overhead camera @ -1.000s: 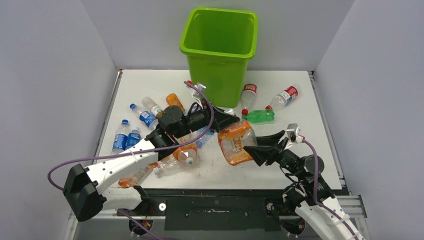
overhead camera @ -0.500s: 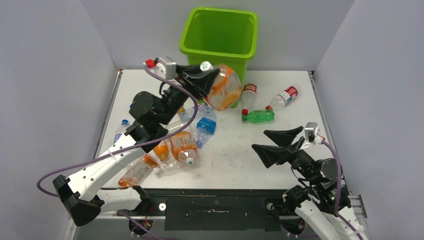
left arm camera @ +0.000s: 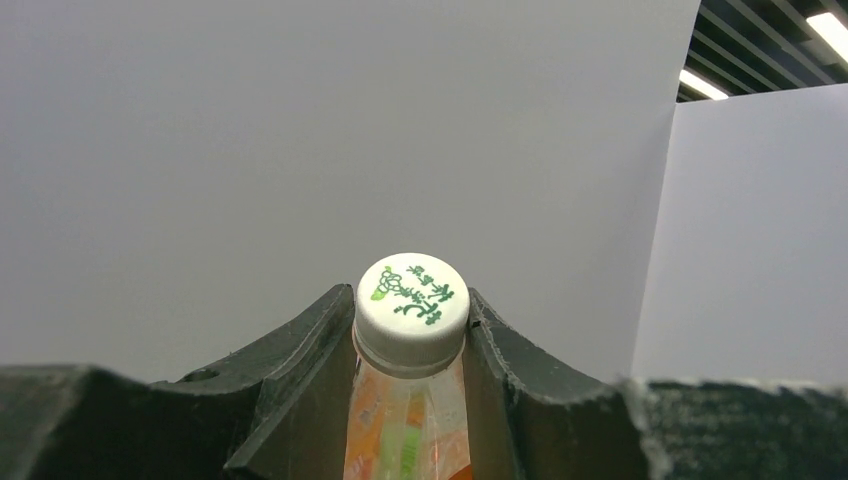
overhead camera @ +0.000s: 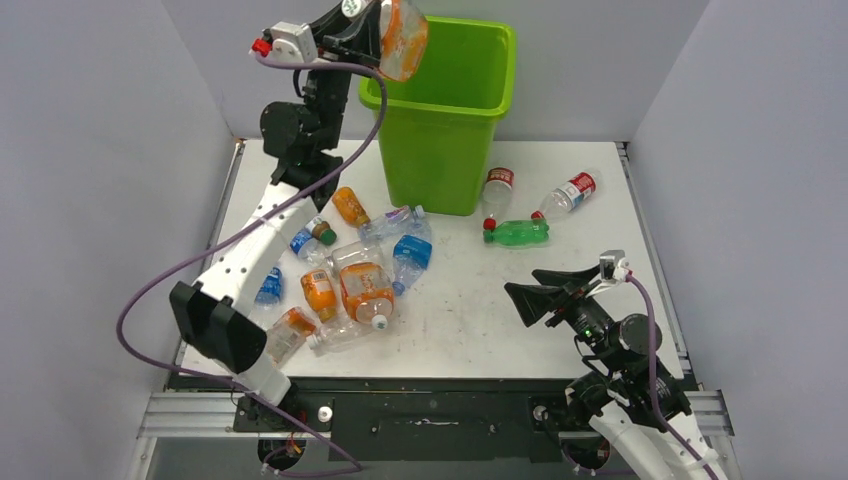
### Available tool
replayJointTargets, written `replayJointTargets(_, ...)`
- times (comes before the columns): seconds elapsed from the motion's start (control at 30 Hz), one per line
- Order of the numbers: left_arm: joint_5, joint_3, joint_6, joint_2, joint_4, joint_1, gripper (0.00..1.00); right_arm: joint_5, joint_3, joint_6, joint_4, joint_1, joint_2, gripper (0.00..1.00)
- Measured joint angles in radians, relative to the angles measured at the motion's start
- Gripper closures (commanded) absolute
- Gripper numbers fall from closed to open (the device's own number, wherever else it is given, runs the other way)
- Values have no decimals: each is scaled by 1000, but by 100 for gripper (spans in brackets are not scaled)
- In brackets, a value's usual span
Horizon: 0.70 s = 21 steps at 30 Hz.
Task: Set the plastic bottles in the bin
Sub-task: Place the plastic bottle in the trash bin.
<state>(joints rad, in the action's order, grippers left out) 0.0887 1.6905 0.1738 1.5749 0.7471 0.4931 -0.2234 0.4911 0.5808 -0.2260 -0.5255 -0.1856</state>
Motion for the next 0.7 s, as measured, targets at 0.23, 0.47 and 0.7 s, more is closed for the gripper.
replayJointTargets(0.23, -81, 238, 56, 249, -30, -28, 100, 36, -27, 10, -15, 0, 1, 10)
replayJointTargets(0.47, -161, 359, 114, 393, -82, -23, 81, 55, -40, 1, -15, 0, -6, 10)
replayJointTargets(0.7, -173, 393, 127, 438, -133, -9, 17, 60, -40, -32, -15, 0, -49, 10)
